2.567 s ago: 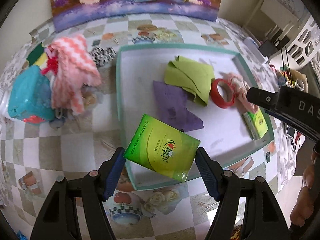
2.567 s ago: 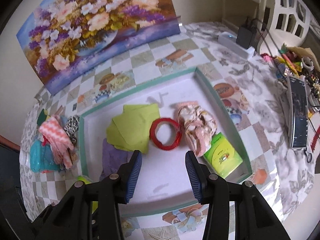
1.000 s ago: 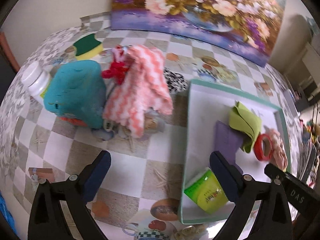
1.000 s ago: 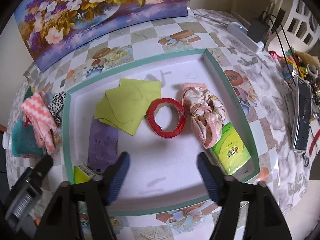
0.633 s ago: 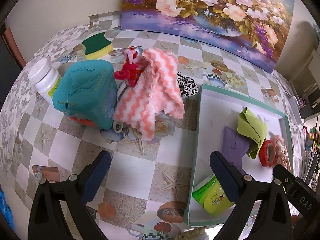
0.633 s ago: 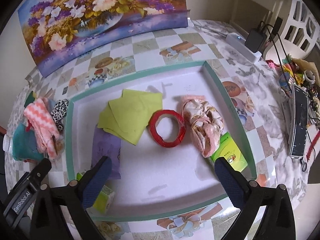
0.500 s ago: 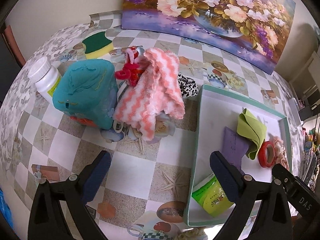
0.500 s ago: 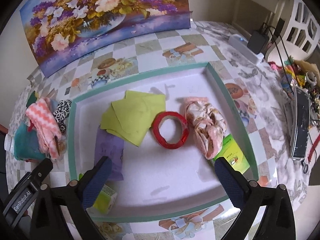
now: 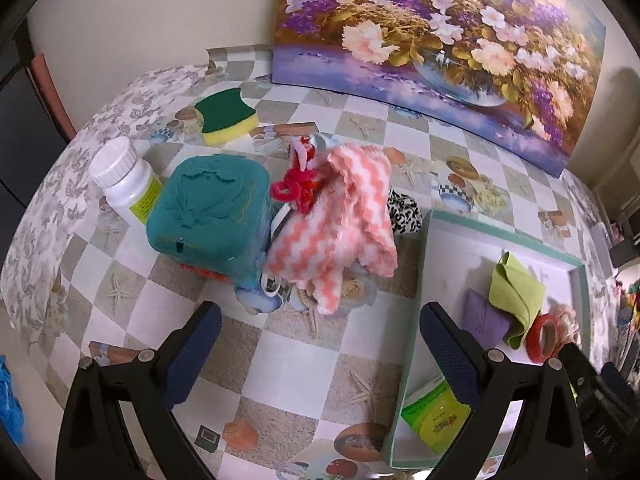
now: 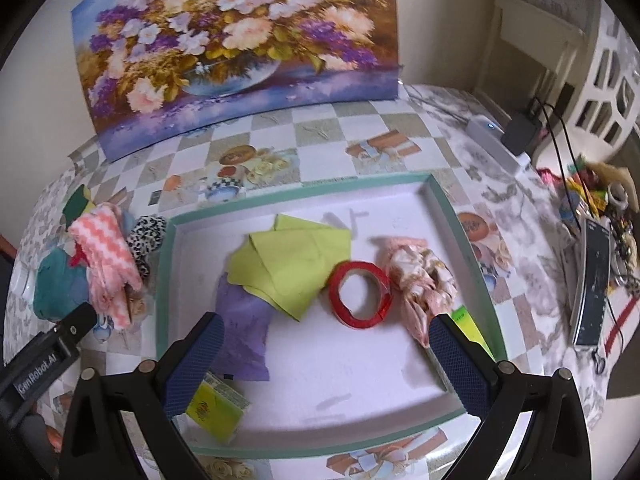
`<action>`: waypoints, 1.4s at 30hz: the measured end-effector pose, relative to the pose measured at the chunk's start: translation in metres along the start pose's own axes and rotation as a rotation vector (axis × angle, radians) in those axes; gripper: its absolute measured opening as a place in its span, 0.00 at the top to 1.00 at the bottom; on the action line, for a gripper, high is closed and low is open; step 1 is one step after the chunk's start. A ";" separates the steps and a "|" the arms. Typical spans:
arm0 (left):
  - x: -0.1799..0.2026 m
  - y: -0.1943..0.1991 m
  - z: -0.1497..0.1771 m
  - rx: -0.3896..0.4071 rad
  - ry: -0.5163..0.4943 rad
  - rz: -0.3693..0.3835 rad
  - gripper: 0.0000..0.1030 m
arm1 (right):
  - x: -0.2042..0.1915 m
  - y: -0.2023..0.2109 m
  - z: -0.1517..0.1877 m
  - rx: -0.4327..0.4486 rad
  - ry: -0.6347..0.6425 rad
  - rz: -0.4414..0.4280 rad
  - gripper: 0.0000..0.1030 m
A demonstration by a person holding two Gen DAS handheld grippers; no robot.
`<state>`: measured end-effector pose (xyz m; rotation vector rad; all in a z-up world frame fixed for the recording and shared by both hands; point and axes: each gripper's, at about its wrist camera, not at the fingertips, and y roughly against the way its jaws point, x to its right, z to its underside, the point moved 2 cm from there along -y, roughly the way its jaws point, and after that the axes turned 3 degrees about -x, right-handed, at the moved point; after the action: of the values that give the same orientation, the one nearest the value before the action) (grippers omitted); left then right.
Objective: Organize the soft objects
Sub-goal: 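Withdraw both tools from the tray toward the remaining pile, then grasp the pink-white striped towel with the right tool while the left tool grasps the red flower tie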
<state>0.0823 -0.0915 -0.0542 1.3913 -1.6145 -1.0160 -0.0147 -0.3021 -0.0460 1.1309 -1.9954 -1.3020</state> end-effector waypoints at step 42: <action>-0.084 -0.033 -0.124 -0.041 0.196 0.131 0.04 | -0.161 -0.034 -0.085 -0.039 0.164 -0.293 0.00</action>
<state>0.2183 -0.0217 -0.0400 1.2968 -1.5100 -0.8060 0.1484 -0.2150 -0.0364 1.5029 -1.7257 -1.3332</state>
